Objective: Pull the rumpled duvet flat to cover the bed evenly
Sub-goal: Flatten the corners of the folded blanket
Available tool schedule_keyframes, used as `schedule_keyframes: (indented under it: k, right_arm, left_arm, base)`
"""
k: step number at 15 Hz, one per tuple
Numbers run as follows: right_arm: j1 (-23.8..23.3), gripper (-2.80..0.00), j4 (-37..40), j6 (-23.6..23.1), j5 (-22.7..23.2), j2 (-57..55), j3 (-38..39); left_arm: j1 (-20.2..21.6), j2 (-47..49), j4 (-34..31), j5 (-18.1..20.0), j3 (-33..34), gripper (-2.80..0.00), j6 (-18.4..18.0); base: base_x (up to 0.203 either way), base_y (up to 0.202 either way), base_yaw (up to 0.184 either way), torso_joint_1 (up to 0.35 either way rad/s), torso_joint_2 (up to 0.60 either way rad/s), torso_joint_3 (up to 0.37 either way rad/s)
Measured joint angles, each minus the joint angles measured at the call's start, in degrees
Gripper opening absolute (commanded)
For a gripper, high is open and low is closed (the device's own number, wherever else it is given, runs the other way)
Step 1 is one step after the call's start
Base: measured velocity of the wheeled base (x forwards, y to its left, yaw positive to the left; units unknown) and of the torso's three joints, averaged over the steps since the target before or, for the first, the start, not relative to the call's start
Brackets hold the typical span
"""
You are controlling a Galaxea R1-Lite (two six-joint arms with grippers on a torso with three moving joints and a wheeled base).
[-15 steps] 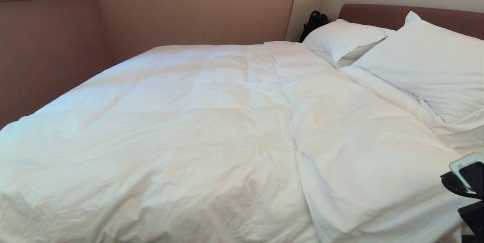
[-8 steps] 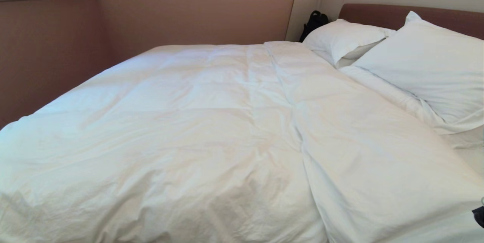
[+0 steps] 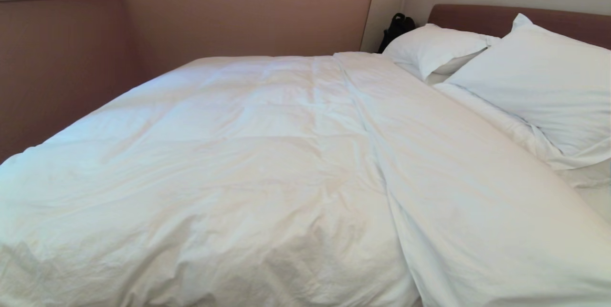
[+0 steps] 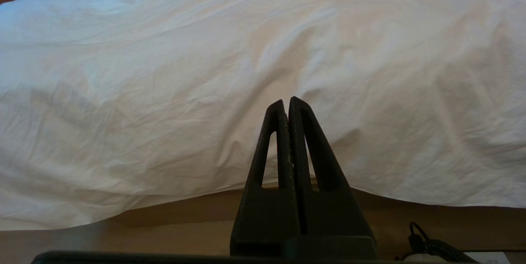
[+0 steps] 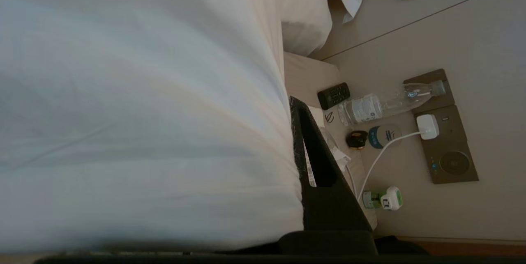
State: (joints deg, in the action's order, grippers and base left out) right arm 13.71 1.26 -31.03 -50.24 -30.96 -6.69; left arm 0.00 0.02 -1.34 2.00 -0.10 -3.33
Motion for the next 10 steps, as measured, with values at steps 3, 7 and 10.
schedule_keyframes:
  k: [3,7,10]
  right_arm:
    - [-0.02,-2.8,4.95,0.0,-0.01,2.78,0.09]
    - [-0.04,0.0,8.47,0.0,-0.66,3.73,-0.03]
    - [-0.01,0.0,8.69,0.0,-0.48,3.85,-0.16]
  left_arm:
    - [0.0,0.0,0.02,0.0,0.0,-2.8,0.0]
    - [0.0,0.0,0.02,0.0,0.0,-2.8,0.0]
    - [0.0,0.0,0.05,0.0,0.0,-2.8,0.02]
  base:
    - [0.0,0.0,0.0,0.0,0.0,0.0]
    - [0.0,0.0,0.0,0.0,0.0,0.0]
    - [0.0,0.0,0.0,0.0,0.0,0.0]
